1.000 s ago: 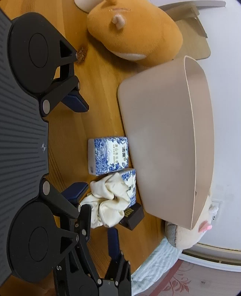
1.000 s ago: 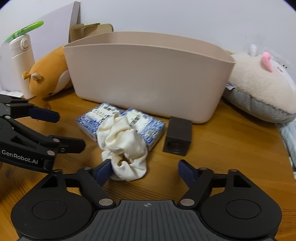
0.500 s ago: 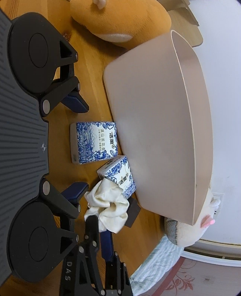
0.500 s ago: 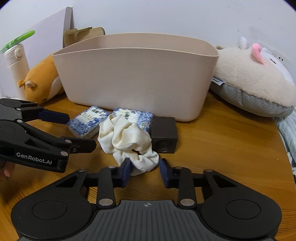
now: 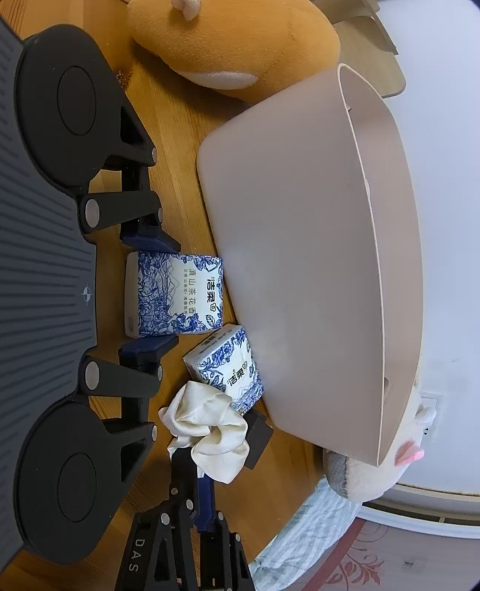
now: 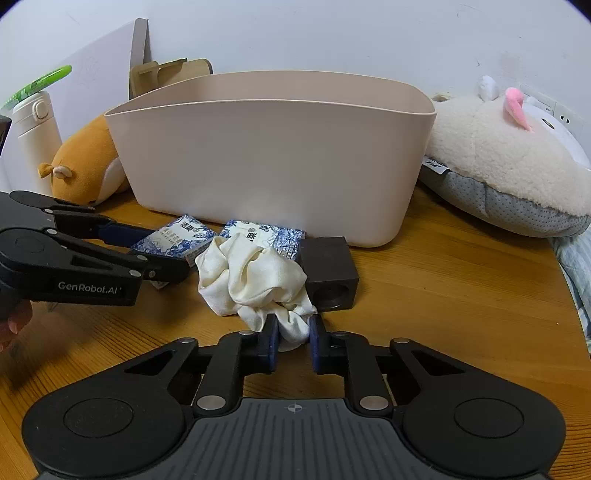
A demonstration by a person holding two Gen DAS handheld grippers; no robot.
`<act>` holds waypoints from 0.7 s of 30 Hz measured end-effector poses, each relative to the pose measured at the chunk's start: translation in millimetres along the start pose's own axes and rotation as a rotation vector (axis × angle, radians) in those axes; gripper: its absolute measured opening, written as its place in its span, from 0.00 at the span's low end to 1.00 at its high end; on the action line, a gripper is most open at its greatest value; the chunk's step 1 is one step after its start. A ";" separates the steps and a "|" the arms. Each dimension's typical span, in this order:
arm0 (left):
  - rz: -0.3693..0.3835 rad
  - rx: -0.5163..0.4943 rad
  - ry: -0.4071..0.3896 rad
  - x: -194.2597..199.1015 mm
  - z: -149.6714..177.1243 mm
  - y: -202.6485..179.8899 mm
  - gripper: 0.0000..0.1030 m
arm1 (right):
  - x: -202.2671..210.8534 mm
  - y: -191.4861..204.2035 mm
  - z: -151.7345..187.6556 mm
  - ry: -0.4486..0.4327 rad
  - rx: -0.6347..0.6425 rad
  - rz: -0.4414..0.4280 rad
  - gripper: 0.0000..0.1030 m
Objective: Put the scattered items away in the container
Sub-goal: 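Carry the tissue pack with the left tool while the right tool carries the scrunchie over the basket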
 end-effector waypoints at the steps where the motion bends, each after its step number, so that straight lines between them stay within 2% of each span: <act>1: 0.003 0.003 0.000 0.4 0.3 0.1 0.45 | 0.0 0.4 0.1 0.001 0.001 0.001 0.11; 5: 0.015 0.010 0.011 3.8 2.8 0.7 0.44 | 0.7 1.4 1.7 0.002 -0.001 0.005 0.10; 12: -0.016 -0.027 -0.020 23.2 10.0 -0.8 0.45 | 6.2 -0.8 4.7 -0.007 -0.017 -0.012 0.09; 21: -0.029 -0.035 -0.057 54.8 19.0 2.9 0.44 | 35.5 8.2 3.2 -0.064 -0.007 -0.005 0.09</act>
Point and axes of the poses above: each gripper's, at about its wrist camera, not at the fingertips, and x roughly against the way its jaws point, y to its left, z to its underside, the point moved 7 cm from there along -x, roughly the way its jaws point, and after that the axes turned 14 degrees about y, right-handed, at the moved point
